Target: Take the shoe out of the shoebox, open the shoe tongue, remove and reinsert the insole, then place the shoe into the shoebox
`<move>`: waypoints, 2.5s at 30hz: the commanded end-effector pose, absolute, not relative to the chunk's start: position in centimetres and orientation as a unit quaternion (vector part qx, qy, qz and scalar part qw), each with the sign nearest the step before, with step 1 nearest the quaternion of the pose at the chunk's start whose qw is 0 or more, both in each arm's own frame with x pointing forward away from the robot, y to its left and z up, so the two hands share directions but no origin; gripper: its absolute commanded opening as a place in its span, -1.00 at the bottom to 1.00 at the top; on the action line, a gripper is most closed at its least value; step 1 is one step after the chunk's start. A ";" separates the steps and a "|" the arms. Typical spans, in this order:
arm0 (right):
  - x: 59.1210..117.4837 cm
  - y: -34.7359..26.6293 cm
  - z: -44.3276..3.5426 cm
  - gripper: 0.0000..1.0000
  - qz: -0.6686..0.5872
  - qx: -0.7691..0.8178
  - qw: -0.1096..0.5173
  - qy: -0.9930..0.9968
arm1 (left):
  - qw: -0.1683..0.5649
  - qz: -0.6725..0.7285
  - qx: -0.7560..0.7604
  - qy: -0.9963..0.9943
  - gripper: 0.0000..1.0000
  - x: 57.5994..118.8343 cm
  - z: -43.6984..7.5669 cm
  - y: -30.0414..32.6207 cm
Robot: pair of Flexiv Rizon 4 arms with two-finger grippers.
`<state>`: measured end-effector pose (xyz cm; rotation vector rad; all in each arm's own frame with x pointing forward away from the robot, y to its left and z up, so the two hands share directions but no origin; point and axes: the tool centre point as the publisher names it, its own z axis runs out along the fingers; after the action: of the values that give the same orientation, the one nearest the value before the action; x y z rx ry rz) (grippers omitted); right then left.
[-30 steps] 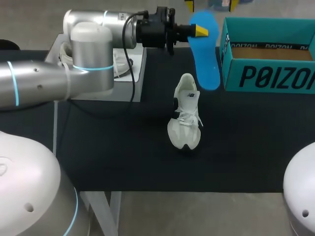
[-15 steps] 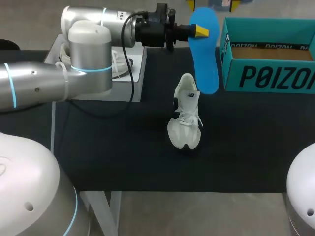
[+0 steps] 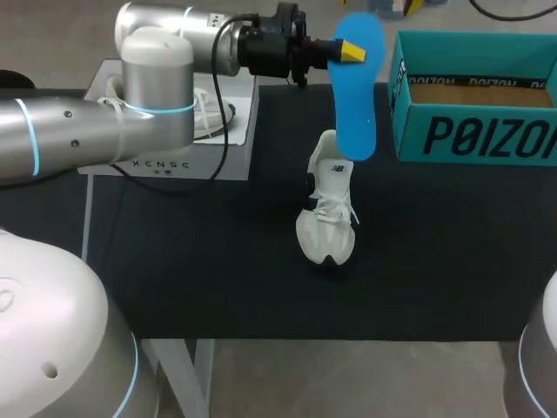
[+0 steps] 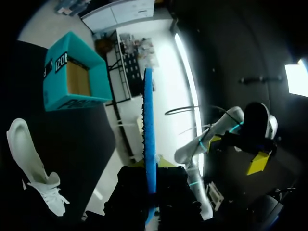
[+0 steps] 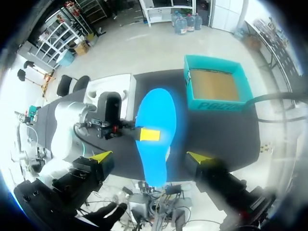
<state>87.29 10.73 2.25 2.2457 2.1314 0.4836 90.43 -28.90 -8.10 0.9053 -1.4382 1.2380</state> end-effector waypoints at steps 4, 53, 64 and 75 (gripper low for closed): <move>86.4 9.6 1.3 1.00 0.240 0.698 -0.045 0.673 | 0.489 0.517 0.387 -0.586 -1.00 90.0 -8.2 -28.1; 88.3 3.0 -5.8 1.00 0.530 0.498 -0.467 0.503 | 0.514 0.514 0.421 -0.544 -1.00 91.0 -8.6 -26.7; 88.5 2.5 -4.6 1.00 0.541 0.510 -0.417 0.522 | 0.528 0.503 0.423 -0.538 -1.00 91.4 -9.4 -26.8; 88.5 2.4 -6.0 1.00 0.535 0.521 -0.427 0.510 | 0.451 0.526 0.391 -0.606 -1.00 90.8 -8.5 -27.1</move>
<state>88.36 2.25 -5.84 2.3166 2.2723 2.3775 91.28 -26.92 -9.60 0.9807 -1.3702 1.2394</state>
